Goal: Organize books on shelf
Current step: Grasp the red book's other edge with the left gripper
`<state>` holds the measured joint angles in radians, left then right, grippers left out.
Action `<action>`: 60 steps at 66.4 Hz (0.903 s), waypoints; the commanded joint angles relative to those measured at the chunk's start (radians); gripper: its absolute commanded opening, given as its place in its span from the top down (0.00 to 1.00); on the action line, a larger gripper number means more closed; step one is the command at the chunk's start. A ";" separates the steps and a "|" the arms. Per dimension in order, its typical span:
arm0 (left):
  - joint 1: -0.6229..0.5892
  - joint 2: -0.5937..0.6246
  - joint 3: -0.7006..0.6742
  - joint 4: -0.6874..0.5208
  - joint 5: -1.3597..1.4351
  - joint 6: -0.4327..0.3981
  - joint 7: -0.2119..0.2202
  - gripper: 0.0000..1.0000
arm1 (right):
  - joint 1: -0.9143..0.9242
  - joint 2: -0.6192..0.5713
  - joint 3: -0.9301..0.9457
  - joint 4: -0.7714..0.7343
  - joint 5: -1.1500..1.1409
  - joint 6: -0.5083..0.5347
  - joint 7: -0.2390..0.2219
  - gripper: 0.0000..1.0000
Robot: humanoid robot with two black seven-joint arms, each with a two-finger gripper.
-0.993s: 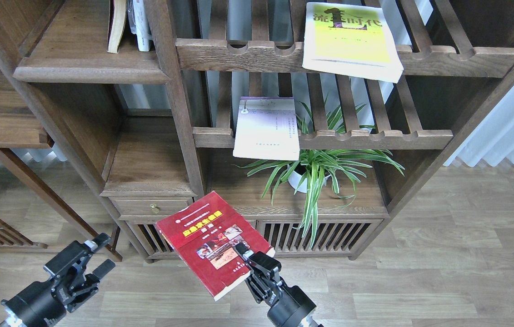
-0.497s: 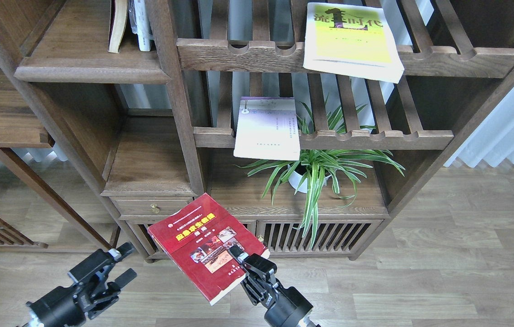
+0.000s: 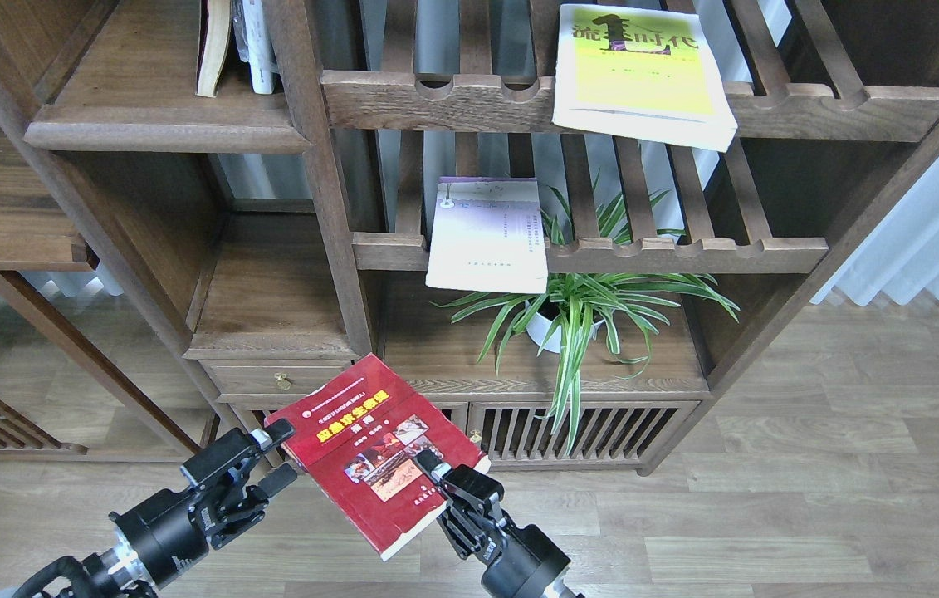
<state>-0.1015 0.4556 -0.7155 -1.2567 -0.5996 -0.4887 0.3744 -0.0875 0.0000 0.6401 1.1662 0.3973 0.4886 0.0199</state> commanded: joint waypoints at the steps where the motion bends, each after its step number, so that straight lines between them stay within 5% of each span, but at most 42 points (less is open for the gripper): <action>1: -0.009 -0.011 0.004 0.002 0.001 0.000 0.000 0.01 | -0.001 0.000 0.000 0.001 0.000 0.000 0.000 0.95; 23: -0.023 -0.060 -0.012 0.020 0.004 0.000 0.001 0.00 | -0.003 0.000 0.001 0.006 0.000 0.000 -0.002 0.94; 43: -0.023 -0.081 -0.001 0.022 0.004 0.000 0.000 0.12 | -0.001 0.000 0.000 0.013 0.000 0.000 -0.003 0.94; 60: -0.014 -0.086 0.001 0.022 0.001 0.000 -0.005 0.40 | -0.015 0.000 0.001 0.026 0.000 0.000 -0.011 0.94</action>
<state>-0.1176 0.3716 -0.7152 -1.2351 -0.5959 -0.4887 0.3716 -0.0953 0.0000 0.6406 1.1874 0.3974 0.4886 0.0149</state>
